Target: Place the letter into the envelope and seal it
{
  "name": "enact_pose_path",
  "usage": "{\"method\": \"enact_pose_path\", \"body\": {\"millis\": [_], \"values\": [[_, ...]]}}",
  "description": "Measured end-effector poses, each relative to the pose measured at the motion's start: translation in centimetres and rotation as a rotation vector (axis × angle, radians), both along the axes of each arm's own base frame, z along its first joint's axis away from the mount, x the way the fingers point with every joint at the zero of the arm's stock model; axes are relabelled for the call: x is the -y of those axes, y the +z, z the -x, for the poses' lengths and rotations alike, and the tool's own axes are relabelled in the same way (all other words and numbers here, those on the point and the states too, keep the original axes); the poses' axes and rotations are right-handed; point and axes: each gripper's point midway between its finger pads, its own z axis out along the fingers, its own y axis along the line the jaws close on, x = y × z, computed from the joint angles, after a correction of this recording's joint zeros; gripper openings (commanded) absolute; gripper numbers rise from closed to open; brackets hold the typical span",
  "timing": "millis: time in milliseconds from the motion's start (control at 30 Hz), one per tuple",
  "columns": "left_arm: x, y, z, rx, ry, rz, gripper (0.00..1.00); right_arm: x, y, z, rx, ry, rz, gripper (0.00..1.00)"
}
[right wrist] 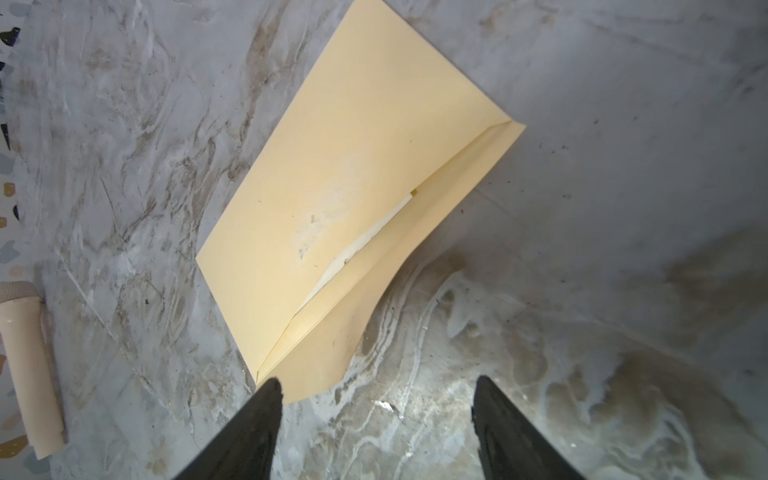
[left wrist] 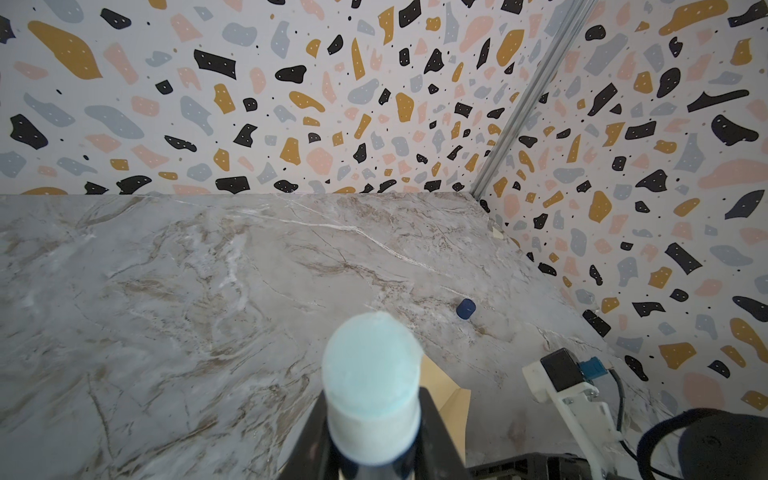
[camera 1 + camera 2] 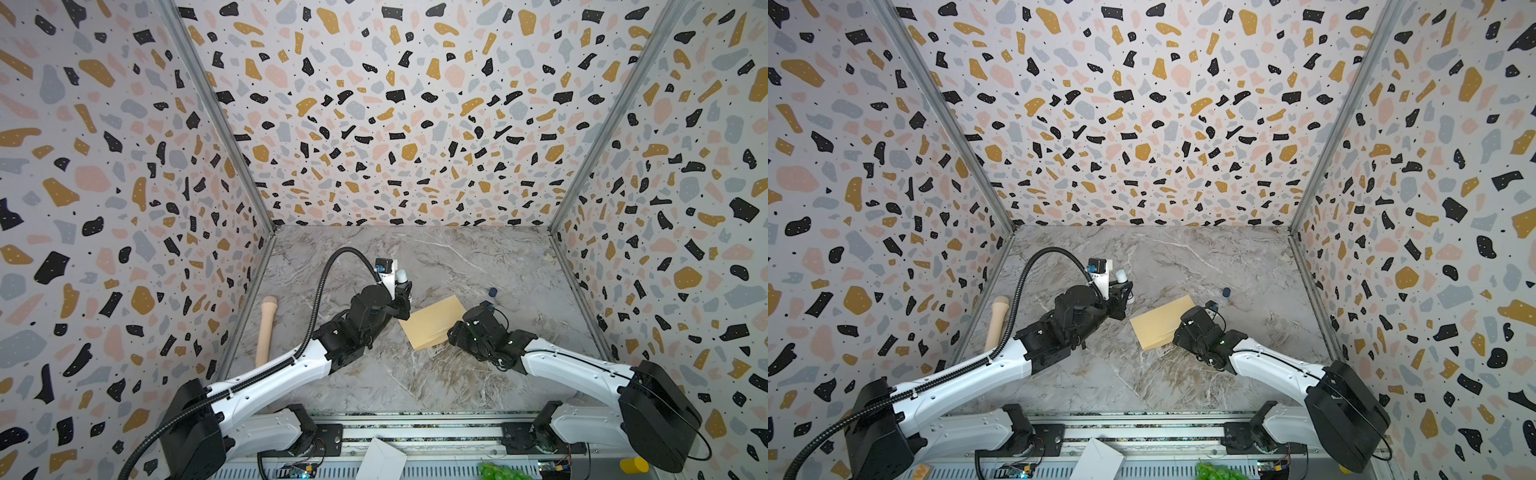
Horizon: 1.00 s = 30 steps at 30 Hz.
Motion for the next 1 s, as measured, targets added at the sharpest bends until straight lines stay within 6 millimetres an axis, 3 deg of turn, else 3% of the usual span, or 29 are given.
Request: {"method": "enact_pose_path", "body": {"millis": [233, 500, 567, 833, 1000], "values": [[-0.3, -0.6, 0.0, -0.006, 0.011, -0.018, 0.0, -0.9, -1.6, -0.4, -0.032, -0.003, -0.014, 0.45], [-0.4, -0.9, 0.0, -0.001, 0.009, -0.04, 0.0, -1.4, -2.2, -1.1, -0.03, 0.03, 0.003, 0.06], [-0.4, -1.1, 0.0, -0.001, 0.008, -0.047, 0.0, -1.3, -1.9, -1.6, -0.017, 0.047, 0.001, 0.01], [-0.4, -1.5, 0.2, 0.003, -0.009, -0.075, 0.0, -0.4, 0.0, -3.0, 0.042, 0.264, -0.014, 0.0], [-0.2, -2.2, 0.4, -0.001, -0.033, -0.093, 0.0, -1.2, 3.1, -3.7, 0.114, 0.498, -0.023, 0.0]]}}
